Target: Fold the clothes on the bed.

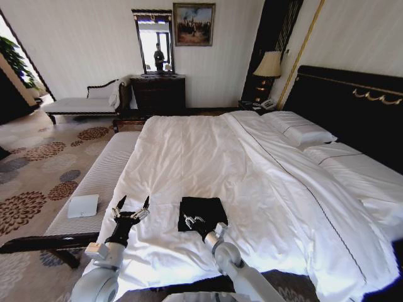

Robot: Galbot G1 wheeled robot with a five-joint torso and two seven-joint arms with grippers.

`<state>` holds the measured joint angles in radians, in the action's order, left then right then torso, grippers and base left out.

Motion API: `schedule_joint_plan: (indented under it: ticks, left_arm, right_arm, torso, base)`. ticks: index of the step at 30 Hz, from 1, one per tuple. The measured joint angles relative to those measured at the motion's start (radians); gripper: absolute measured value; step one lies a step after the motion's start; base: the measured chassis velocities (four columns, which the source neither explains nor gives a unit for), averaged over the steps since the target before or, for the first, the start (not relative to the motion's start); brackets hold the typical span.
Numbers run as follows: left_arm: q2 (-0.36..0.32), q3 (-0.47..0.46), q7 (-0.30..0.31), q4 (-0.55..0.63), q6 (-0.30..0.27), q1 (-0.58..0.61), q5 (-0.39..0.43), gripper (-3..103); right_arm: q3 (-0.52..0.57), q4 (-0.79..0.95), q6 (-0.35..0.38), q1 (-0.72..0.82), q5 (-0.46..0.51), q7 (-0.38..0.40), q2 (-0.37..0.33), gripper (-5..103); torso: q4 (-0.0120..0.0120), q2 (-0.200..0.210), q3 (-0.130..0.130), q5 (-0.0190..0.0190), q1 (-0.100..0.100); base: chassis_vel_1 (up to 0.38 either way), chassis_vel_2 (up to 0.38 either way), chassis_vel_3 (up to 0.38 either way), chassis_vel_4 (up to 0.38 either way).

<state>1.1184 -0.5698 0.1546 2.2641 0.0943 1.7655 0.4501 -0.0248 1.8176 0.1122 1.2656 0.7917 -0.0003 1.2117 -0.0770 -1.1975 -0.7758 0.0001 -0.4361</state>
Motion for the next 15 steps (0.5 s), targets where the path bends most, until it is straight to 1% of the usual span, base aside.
schedule_joint_plan:
  ticks: [2,3,4,7,8,9,10,11,12,13,14,15]
  left_arm:
    - [0.0,0.0,0.0,0.0,0.0,0.0,0.0,100]
    - [0.0,0.0,0.0,0.0,0.0,0.0,0.0,100]
    - [0.0,0.0,0.0,0.0,0.0,0.0,0.0,100]
    - [0.0,0.0,0.0,0.0,0.0,0.0,0.0,100]
    - [0.0,0.0,0.0,0.0,0.0,0.0,0.0,100]
    - [0.0,0.0,0.0,0.0,0.0,0.0,0.0,100]
    - [0.0,0.0,0.0,0.0,0.0,0.0,0.0,100]
    - [0.0,0.0,0.0,0.0,0.0,0.0,0.0,100]
    - [0.0,0.0,0.0,0.0,0.0,0.0,0.0,100]
    - [0.0,0.0,0.0,0.0,0.0,0.0,0.0,100]
    - [0.0,0.0,0.0,0.0,0.0,0.0,0.0,100]
    - [0.0,0.0,0.0,0.0,0.0,0.0,0.0,100]
  right_arm:
    - [0.012,0.014,-0.003,0.006,-0.008,-0.001,-0.009,60]
    - [0.042,0.035,-0.01,0.01,-0.021,-0.003,-0.021,71]
    - [0.072,0.043,-0.019,0.01,-0.038,-0.001,-0.026,71]
    - [0.153,-0.009,-0.07,-0.032,-0.14,0.016,-0.01,87]
    - [0.153,-0.009,-0.07,-0.032,-0.14,0.016,-0.01,87]
    - [0.171,-0.057,-0.094,-0.057,-0.19,0.021,0.003,93]
    - [0.185,-0.123,-0.126,-0.09,-0.252,0.025,0.018,93]
    - [0.19,-0.174,-0.149,-0.118,-0.305,0.027,0.031,97]
    - [0.188,-0.224,-0.17,-0.143,-0.36,0.027,0.041,99]
    - [0.18,-0.273,-0.191,-0.165,-0.421,0.027,0.049,100]
    - [0.18,-0.273,-0.191,-0.165,-0.421,0.027,0.049,100]
    - [0.163,-0.324,-0.218,-0.186,-0.5,0.027,0.058,100]
  torso:
    - [-0.0001,0.0,0.0,0.0,0.0]
    - [-0.0001,0.0,0.0,-0.0001,0.0]
    - [-0.0002,0.0,0.0,-0.0002,0.0]
    - [-0.0001,0.0,0.0,0.0,0.0]
    - [-0.0001,0.0,0.0,0.0,0.0]
    - [-0.0001,0.0,0.0,-0.0001,0.0]
    - [-0.0002,0.0,0.0,0.0001,0.0]
    - [-0.0001,0.0,0.0,0.0001,0.0]
    - [0.0,0.0,0.0,0.0,0.0]
    - [0.0002,0.0,0.0,0.0,0.0]
    - [0.0002,0.0,0.0,0.0,0.0]
    - [0.0,0.0,0.0,0.0,0.0]
  base:
    - [0.0,0.0,0.0,0.0]
    - [0.0,0.0,0.0,0.0]
    - [0.0,0.0,0.0,0.0]
    - [0.0,0.0,0.0,0.0]
    - [0.0,0.0,0.0,0.0]
    - [0.0,0.0,0.0,0.0]
    - [0.0,0.0,0.0,0.0]
    - [0.0,0.0,0.0,0.0]
    - [0.0,0.0,0.0,0.0]
    - [0.0,0.0,0.0,0.0]
    - [0.0,0.0,0.0,0.0]
    - [0.0,0.0,0.0,0.0]
